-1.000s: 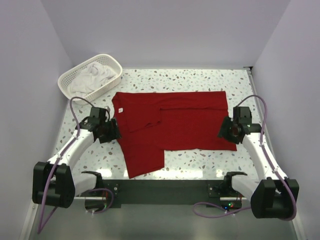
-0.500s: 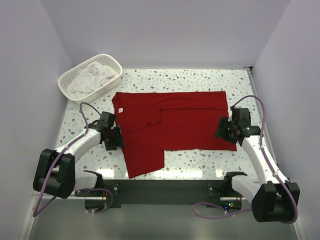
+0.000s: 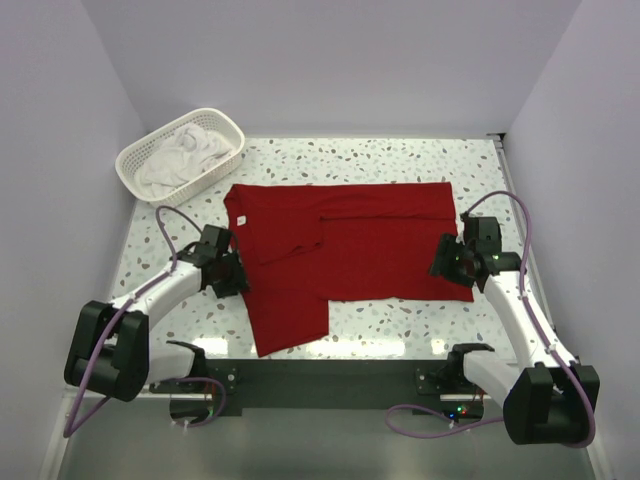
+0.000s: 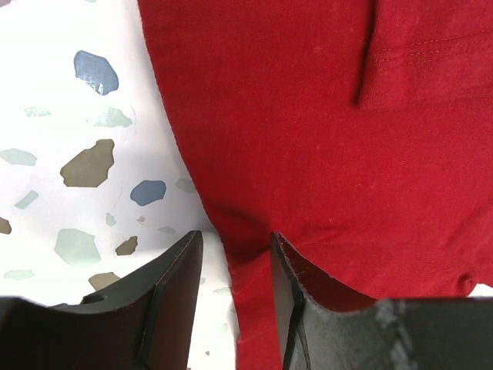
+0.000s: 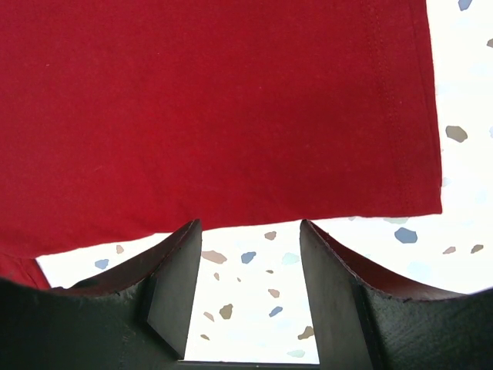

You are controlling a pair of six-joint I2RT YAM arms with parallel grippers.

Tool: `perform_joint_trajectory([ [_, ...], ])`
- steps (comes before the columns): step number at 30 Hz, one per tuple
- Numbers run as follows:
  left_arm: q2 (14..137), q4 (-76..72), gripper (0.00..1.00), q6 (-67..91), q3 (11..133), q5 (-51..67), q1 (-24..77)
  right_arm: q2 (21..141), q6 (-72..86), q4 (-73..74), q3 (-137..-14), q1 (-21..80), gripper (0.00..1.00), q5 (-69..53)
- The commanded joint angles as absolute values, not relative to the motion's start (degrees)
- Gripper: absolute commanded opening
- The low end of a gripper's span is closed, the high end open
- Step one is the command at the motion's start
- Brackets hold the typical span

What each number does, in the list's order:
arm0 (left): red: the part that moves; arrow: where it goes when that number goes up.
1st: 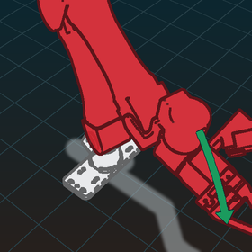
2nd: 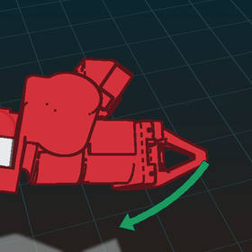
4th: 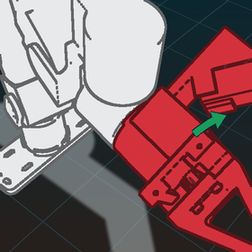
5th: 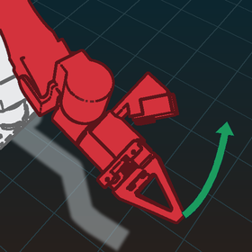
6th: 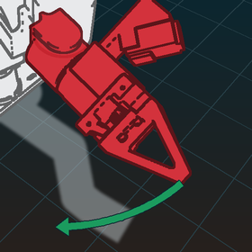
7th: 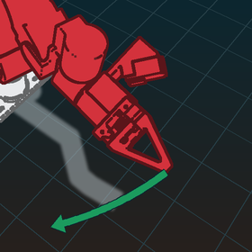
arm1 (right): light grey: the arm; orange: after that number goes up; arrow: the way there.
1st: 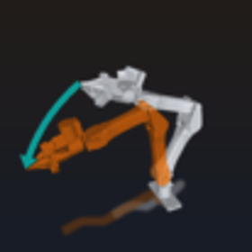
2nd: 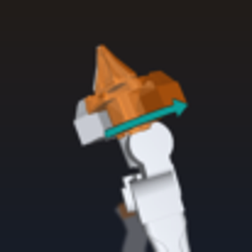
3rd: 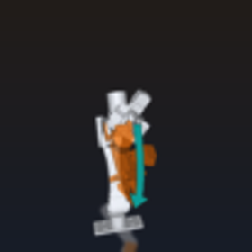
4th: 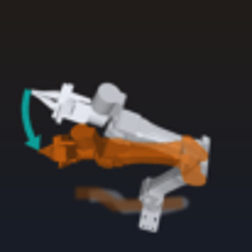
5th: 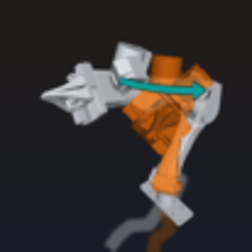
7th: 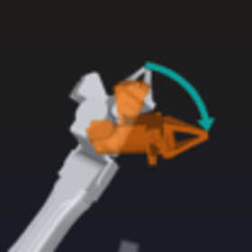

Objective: Fold and stack the t-shirts
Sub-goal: Fold the tshirt

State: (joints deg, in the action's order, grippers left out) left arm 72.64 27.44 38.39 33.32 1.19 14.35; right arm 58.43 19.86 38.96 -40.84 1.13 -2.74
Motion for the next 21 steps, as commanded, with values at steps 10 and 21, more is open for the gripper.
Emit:
perform_joint_trajectory([
  [10, 71.9, 25.8, 0.28, 39.5, 28.7, 0.4, 15.5, 58.8, 20.6, 41.5, -42.6, 1.3, 0.58, 0.7],
  [21, 68.2, 25.9, 0.0, 39.6, 28.7, 0.2, 15.5, 58.3, 24.2, 49.0, -46.3, -2.6, 0.6, 11.9],
])
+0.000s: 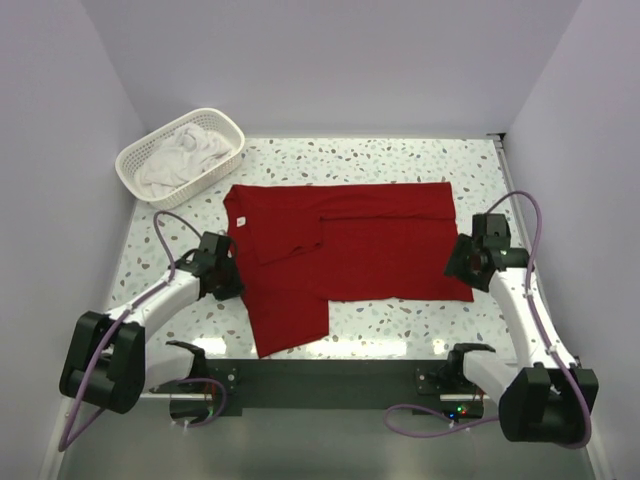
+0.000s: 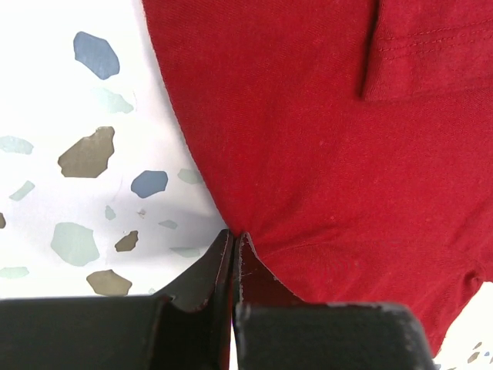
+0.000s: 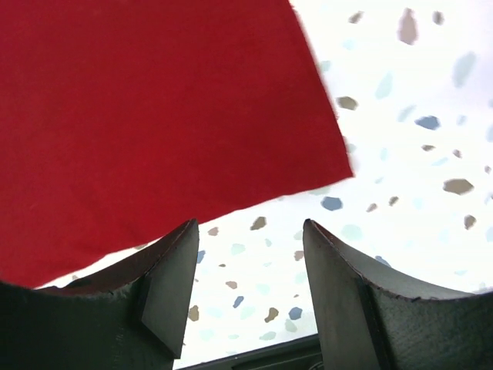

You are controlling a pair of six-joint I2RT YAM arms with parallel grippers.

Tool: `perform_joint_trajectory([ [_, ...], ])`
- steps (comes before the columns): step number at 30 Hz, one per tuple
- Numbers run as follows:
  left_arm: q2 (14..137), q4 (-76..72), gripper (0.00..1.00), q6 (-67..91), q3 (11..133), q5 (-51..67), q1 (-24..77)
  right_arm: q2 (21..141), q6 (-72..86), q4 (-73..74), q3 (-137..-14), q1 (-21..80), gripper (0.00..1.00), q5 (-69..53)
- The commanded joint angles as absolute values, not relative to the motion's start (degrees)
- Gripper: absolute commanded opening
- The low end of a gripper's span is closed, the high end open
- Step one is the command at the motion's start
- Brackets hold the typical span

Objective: Fold and stack the t-shirts
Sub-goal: Fold the tshirt

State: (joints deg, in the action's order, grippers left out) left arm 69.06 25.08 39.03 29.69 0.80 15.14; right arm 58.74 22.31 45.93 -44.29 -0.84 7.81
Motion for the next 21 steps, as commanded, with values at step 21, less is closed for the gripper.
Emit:
perform_joint_trajectory([
  [21, 61.2, 25.1, 0.0, 40.5, 27.7, -3.6, 15.7, 72.9, 30.1, 40.2, -39.8, -18.2, 0.53, 4.5],
])
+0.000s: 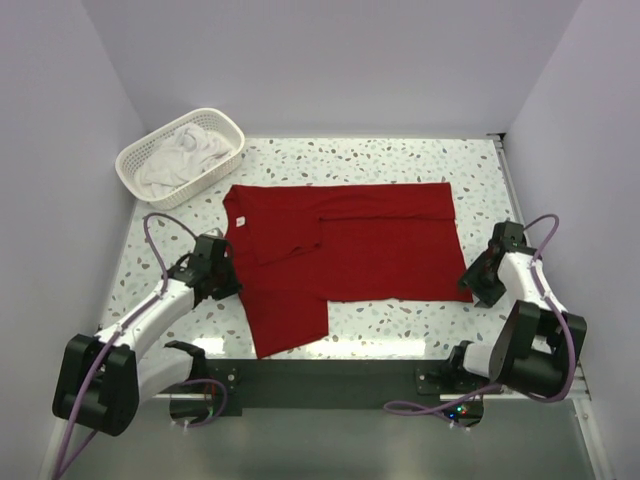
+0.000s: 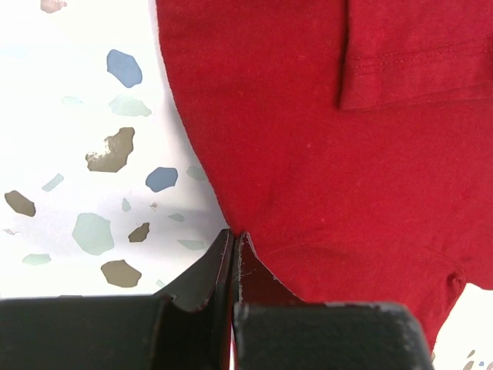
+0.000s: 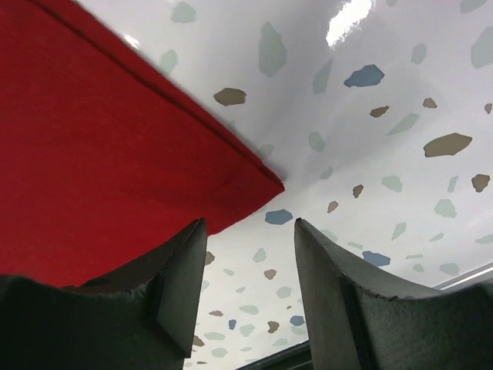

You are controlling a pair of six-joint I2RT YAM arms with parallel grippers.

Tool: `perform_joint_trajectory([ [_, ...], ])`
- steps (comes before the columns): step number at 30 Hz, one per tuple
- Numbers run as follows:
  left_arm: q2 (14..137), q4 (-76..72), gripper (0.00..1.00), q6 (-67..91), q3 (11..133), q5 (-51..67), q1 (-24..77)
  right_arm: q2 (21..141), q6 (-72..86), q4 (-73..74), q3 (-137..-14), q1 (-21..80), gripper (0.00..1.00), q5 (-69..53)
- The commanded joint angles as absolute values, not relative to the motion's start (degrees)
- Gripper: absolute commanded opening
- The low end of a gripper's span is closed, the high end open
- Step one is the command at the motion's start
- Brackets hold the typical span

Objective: Fold and stack the t-shirts
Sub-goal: Fold the tshirt

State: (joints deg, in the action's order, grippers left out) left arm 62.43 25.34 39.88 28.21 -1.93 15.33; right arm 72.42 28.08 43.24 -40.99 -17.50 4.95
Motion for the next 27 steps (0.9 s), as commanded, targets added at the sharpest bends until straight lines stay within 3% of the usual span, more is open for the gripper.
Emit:
perform_joint_trajectory([
  [1, 61.1, 25.1, 0.0, 40.5, 27.6, -3.5, 15.9, 73.1, 30.1, 39.4, -39.6, -18.6, 0.53, 4.7],
  [19, 60.2, 25.3, 0.0, 40.5, 27.8, -3.5, 17.0, 79.3, 30.1, 34.8, -38.1, -19.3, 0.41, 4.3],
  [22, 60.4, 25.4, 0.0, 40.6, 27.9, -3.5, 17.0, 79.8, 30.1, 34.8, -38.1, -19.3, 0.36, 4.3],
  [27, 60.6, 27.5, 0.0, 40.3, 29.7, -3.3, 17.1, 79.2, 29.7, 35.9, -38.2, -19.4, 0.1, 4.1],
])
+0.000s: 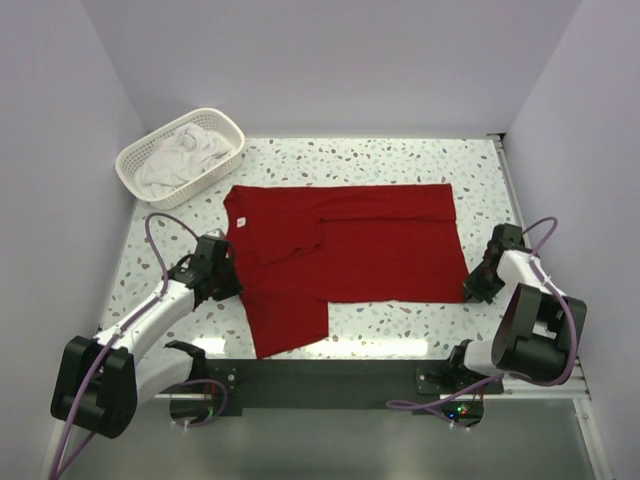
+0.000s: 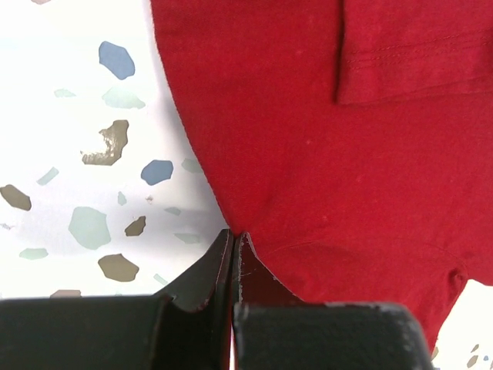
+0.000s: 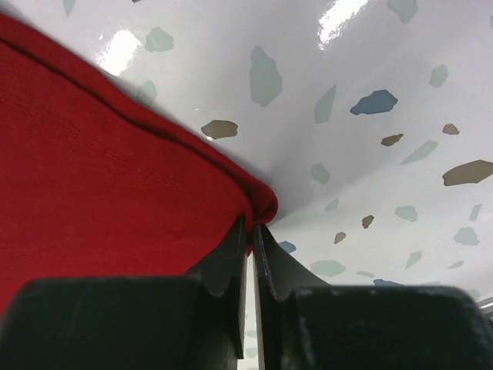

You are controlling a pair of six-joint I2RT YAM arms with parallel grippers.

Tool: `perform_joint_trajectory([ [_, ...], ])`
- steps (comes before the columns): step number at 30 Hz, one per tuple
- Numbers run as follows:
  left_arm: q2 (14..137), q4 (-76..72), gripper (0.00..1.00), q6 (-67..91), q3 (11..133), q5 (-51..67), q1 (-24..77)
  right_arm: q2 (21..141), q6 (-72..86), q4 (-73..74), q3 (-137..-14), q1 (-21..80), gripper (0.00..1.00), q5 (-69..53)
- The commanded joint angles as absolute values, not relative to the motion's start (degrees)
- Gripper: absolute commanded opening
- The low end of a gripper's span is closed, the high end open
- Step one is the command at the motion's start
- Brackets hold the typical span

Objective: Fold and stack the t-shirts
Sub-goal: Fold the tshirt

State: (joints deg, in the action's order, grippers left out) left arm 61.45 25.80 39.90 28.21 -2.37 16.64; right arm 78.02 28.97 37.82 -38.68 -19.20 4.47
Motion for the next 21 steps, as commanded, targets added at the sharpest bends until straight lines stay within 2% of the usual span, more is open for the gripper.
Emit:
perform_joint_trajectory([
  [1, 60.6, 27.9, 0.0, 40.2, 30.0, -3.3, 17.0, 79.0, 29.5, 36.3, -38.4, -19.5, 0.05, 4.0],
  [2, 60.2, 28.4, 0.0, 40.2, 30.3, -3.3, 17.0, 78.2, 29.4, 36.7, -38.5, -19.5, 0.0, 3.9],
  [13, 59.3, 33.8, 0.0, 40.0, 34.8, -0.9, 16.8, 72.2, 27.2, 42.5, -46.5, -19.5, 0.0, -2.0],
  [21, 67.2, 36.1, 0.0, 37.2, 43.7, -0.9, 16.2, 76.5, 25.8, 40.7, -56.2, -19.3, 0.0, -4.8],
])
